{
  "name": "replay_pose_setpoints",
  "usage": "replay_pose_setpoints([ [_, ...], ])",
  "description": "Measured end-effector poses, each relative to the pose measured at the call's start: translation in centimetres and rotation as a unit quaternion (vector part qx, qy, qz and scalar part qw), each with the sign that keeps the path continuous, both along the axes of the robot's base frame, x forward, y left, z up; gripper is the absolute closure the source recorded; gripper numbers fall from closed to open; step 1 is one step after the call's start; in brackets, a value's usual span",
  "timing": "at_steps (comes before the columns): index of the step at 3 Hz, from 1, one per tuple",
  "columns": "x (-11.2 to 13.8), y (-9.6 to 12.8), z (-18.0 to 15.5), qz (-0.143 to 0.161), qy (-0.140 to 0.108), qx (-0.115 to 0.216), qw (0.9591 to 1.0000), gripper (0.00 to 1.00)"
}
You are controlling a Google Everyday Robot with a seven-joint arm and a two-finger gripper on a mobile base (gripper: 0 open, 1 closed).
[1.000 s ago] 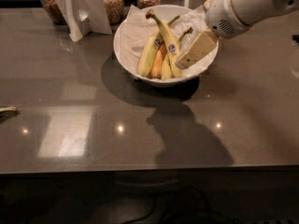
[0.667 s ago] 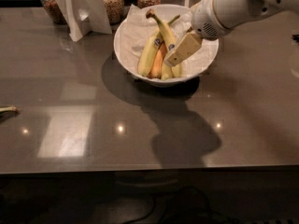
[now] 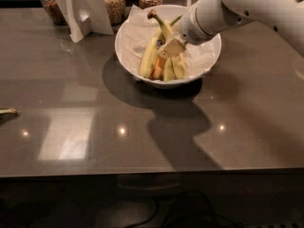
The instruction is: Pick banana from white bowl
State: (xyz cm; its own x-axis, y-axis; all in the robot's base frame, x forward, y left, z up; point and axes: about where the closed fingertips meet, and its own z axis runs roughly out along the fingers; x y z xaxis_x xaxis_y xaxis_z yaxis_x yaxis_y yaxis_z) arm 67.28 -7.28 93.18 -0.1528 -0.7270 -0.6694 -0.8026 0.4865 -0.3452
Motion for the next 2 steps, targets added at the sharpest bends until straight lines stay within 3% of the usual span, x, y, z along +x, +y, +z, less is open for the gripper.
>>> replay_pose_setpoints([
  [2,2.2,-0.51,-1.72,-0.059,-0.012,-0.01,0.9982,0.32],
])
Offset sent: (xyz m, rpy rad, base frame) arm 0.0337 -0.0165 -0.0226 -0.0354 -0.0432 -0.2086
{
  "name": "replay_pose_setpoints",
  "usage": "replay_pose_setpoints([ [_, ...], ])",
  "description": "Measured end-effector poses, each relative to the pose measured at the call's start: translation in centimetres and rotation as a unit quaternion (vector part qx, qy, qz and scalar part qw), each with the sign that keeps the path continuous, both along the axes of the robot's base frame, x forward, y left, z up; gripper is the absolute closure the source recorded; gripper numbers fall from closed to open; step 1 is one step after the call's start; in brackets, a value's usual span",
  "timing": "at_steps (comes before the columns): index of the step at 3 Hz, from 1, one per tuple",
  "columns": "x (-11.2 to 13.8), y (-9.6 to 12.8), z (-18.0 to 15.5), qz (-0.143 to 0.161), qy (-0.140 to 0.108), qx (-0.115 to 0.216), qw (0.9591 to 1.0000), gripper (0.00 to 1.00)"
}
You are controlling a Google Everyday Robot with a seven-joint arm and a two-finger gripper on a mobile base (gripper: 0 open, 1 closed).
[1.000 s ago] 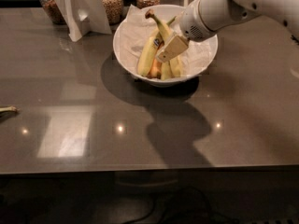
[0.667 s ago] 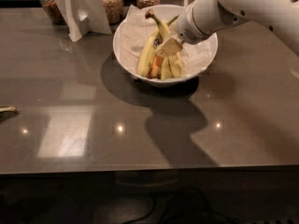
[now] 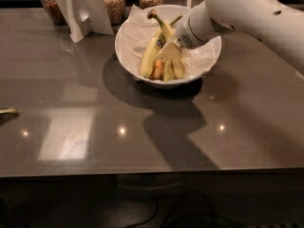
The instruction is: Pick banana from white bowl
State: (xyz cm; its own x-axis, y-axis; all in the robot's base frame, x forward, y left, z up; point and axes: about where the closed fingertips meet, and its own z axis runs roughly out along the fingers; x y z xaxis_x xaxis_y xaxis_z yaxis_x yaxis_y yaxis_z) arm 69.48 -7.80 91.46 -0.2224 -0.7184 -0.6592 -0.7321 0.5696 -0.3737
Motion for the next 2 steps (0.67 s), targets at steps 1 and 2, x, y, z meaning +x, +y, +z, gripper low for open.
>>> replay_pose_setpoints([
  [1,0.77,-0.74,-0.23,-0.033,-0.005,-0.007,0.9994,0.36],
  [2,1.44,-1.47,-0.61,-0.056,-0.005,-0.013,0.9983,0.37],
])
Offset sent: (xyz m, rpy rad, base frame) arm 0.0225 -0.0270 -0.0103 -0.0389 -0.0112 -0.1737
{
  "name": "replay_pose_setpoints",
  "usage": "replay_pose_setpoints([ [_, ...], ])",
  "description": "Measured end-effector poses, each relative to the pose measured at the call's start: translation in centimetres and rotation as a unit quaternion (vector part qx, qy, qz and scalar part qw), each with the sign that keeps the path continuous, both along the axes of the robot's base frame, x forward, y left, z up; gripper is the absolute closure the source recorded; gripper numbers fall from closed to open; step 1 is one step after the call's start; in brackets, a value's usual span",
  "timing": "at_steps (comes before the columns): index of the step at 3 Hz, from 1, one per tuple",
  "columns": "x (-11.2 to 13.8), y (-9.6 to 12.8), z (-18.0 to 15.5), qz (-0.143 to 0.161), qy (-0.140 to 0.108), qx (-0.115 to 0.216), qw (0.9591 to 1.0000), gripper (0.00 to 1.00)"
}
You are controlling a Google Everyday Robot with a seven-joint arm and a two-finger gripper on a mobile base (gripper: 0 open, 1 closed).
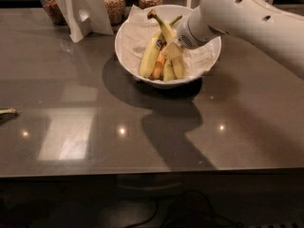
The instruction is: Pick banana from white bowl
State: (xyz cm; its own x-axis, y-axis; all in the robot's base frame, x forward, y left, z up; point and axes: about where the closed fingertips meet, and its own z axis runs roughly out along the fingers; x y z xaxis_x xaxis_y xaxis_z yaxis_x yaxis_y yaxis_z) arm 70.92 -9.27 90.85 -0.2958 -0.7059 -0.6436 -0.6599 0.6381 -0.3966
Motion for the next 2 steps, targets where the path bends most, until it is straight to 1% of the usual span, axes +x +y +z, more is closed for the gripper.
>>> replay_pose_setpoints([
  [1,0.57,-0.45,-0.57,-0.015,0.005,-0.001,0.9999,0.37],
  [2,0.96,-0.62,-1.32,-0.024,0.014,0.004,0.9996,0.42],
])
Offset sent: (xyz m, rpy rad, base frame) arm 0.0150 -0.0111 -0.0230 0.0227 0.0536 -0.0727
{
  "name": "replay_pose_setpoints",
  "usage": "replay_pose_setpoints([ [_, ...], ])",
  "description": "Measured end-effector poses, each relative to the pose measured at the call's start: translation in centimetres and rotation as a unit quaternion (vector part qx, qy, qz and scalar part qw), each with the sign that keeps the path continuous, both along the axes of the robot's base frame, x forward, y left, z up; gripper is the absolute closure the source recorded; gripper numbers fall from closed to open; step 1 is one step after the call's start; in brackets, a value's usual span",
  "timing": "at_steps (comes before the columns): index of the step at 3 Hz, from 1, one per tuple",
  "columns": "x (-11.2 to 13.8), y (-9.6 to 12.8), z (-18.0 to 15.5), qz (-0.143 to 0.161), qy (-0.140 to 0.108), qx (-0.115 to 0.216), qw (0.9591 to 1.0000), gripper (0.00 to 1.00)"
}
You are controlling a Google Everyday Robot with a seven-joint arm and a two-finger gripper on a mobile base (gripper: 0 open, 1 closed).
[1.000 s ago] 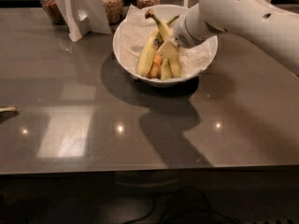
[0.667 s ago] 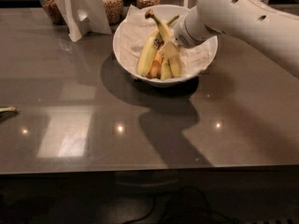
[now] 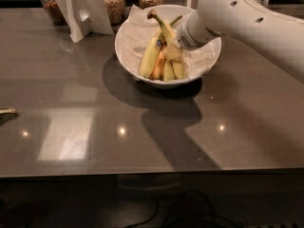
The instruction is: Pick banana from white bowl
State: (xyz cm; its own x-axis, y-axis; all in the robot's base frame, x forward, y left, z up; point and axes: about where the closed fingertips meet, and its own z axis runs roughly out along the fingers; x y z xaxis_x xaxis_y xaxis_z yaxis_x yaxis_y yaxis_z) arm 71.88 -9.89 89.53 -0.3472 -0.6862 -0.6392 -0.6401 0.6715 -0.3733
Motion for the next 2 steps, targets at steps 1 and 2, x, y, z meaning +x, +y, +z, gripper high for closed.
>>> replay_pose_setpoints([
  [1,0.07,0.08,-0.29,-0.002,0.004,0.002,1.0,0.59],
  [2,0.03,0.18,-0.62,-0.003,0.008,0.005,1.0,0.74],
])
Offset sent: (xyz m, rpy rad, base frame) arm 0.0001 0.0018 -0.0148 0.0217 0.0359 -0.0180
